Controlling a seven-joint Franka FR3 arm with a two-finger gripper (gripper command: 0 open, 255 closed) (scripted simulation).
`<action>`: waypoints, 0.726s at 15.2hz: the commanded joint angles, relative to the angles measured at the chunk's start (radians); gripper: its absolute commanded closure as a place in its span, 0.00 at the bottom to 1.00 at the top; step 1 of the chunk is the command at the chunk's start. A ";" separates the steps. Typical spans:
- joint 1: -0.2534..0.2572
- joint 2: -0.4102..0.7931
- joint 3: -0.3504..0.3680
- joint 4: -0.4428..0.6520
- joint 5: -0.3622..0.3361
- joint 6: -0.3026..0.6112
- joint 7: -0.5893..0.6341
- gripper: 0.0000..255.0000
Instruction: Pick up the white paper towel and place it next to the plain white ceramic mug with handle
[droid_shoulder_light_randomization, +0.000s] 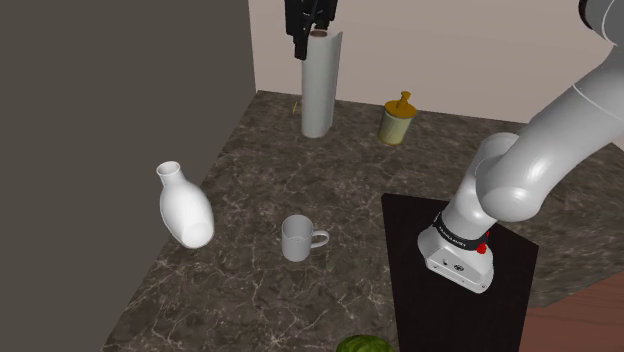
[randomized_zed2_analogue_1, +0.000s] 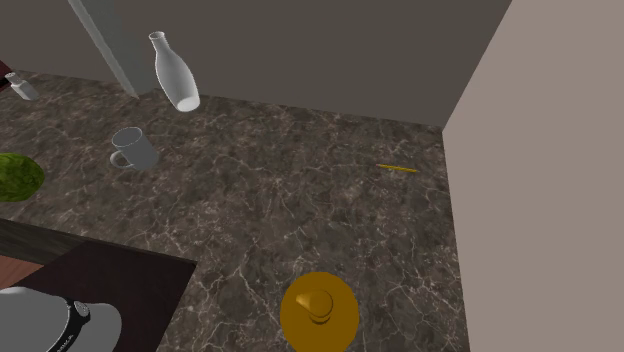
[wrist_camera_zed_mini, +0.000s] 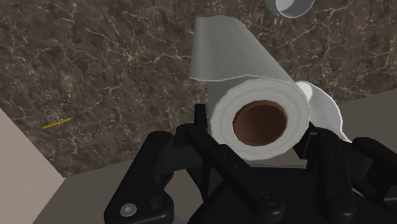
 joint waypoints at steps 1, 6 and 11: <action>0.018 0.019 0.036 0.020 0.002 -0.003 0.056 1.00; 0.059 0.074 0.115 0.083 -0.002 -0.018 0.176 1.00; 0.059 0.045 0.111 -0.017 0.007 0.055 0.173 1.00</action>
